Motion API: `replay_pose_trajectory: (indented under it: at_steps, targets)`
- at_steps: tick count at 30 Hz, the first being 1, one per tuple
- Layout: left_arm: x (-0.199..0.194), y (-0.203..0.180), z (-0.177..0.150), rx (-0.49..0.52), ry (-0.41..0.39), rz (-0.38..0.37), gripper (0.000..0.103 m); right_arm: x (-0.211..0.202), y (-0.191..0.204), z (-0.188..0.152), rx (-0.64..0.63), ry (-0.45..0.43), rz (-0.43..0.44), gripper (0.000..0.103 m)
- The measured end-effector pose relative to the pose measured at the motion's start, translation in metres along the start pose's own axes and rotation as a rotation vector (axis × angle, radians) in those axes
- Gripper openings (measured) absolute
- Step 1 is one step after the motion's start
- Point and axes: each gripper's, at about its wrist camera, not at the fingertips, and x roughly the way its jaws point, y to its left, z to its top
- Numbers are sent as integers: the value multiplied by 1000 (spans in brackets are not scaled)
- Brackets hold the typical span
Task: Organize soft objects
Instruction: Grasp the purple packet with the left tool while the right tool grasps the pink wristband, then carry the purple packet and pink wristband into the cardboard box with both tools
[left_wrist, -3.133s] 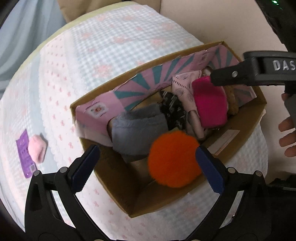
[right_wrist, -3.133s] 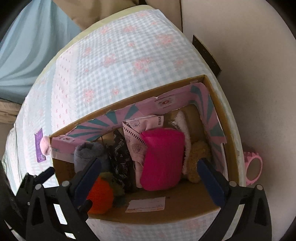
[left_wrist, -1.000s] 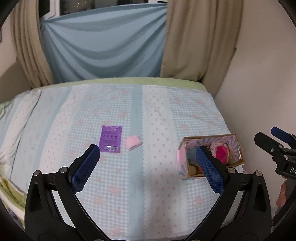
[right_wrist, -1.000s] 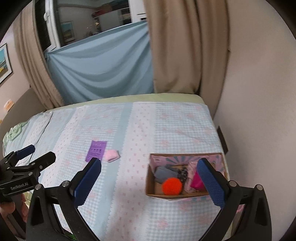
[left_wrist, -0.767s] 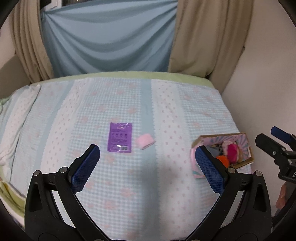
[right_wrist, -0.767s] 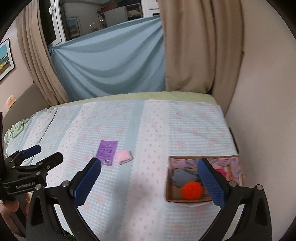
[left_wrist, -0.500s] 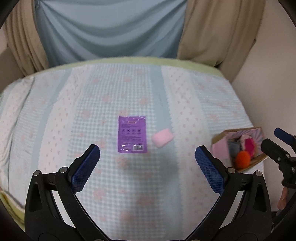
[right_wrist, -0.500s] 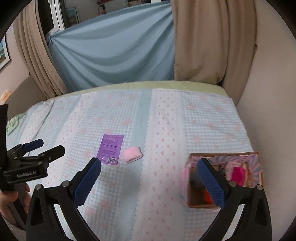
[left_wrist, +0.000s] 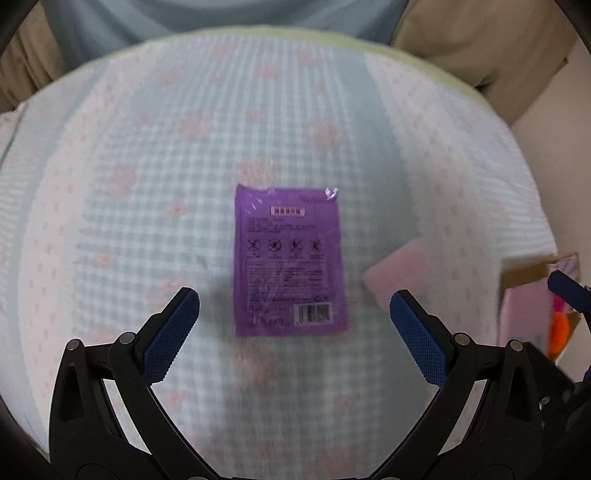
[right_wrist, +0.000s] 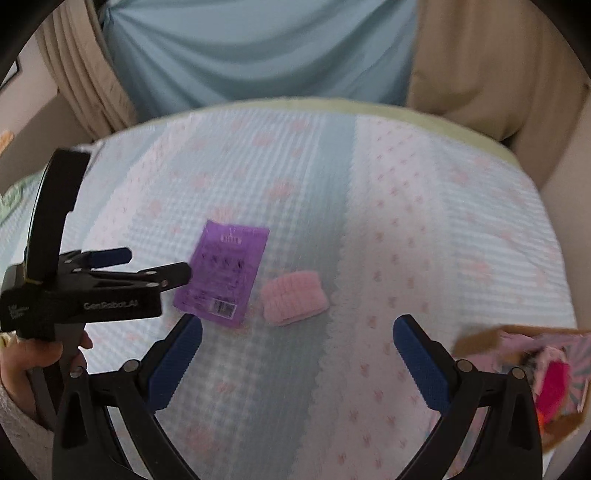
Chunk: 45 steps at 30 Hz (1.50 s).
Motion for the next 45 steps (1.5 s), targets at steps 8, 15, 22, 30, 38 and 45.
replay_pose_trajectory:
  at_steps: [8, 15, 22, 30, 38, 45]
  targets:
    - [82, 4, 0, 1, 70, 34, 102, 95, 4, 1, -97, 94, 0, 103]
    - [112, -5, -4, 70, 53, 99, 103, 146, 1, -2, -177, 148, 2, 98]
    - [115, -5, -1, 74, 44, 83, 97, 170, 5, -8, -242, 205, 86, 62]
    - [97, 24, 5, 18, -2, 52, 44, 166, 15, -5, -262, 165, 79, 46]
    - [83, 53, 9, -37, -7, 2, 28, 152, 13, -3, -190, 130, 89, 26]
    - [36, 43, 3, -44, -48, -7, 28, 122, 11, 10, -99, 75, 93, 24]
